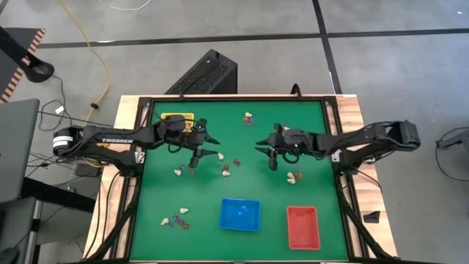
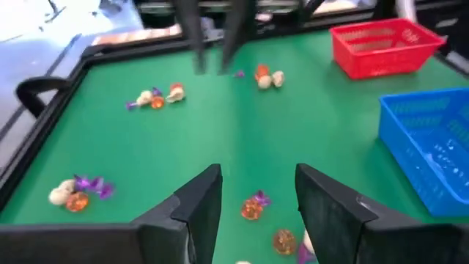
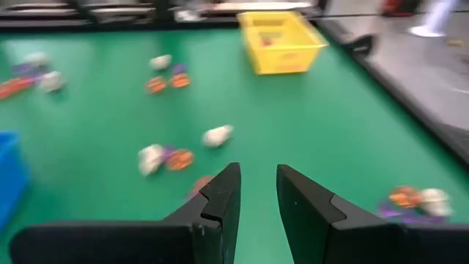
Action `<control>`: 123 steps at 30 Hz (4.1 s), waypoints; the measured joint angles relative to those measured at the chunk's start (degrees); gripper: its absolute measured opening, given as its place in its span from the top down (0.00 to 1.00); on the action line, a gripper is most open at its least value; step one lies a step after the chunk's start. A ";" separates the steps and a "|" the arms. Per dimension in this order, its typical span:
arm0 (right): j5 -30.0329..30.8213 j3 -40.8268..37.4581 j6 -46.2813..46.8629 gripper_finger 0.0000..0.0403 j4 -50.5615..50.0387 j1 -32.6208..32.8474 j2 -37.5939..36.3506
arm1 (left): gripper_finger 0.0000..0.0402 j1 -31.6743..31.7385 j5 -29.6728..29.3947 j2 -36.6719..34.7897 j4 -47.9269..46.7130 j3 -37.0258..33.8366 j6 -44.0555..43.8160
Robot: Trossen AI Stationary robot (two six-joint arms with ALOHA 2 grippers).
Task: Sort Halloween decoration
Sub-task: Put the purple witch hat toy into the yellow basket, then put the white skull toy into the blue basket
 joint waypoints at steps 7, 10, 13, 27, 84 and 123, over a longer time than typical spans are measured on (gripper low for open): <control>2.20 7.21 2.95 0.70 -3.19 -5.73 6.79 | 0.60 5.74 5.87 -10.43 10.91 -10.16 -2.41; 2.17 10.73 3.04 0.70 -6.68 -8.59 10.57 | 0.60 7.65 3.93 -16.64 13.87 -13.28 -5.48; 2.01 15.00 3.82 0.69 -10.97 -11.87 14.87 | 0.60 8.18 2.12 -21.19 13.67 -14.87 -7.10; -2.39 31.02 10.12 0.55 -23.75 -25.82 33.67 | 0.60 7.80 2.06 -23.88 12.79 -16.38 -6.50; -6.51 58.67 3.93 0.95 -15.53 -6.79 47.44 | 0.60 7.97 1.81 -23.88 13.81 -16.30 -5.54; -5.78 100.29 -11.57 0.52 -89.63 -4.12 47.88 | 0.60 7.94 -7.97 -40.66 -0.06 -16.30 -6.20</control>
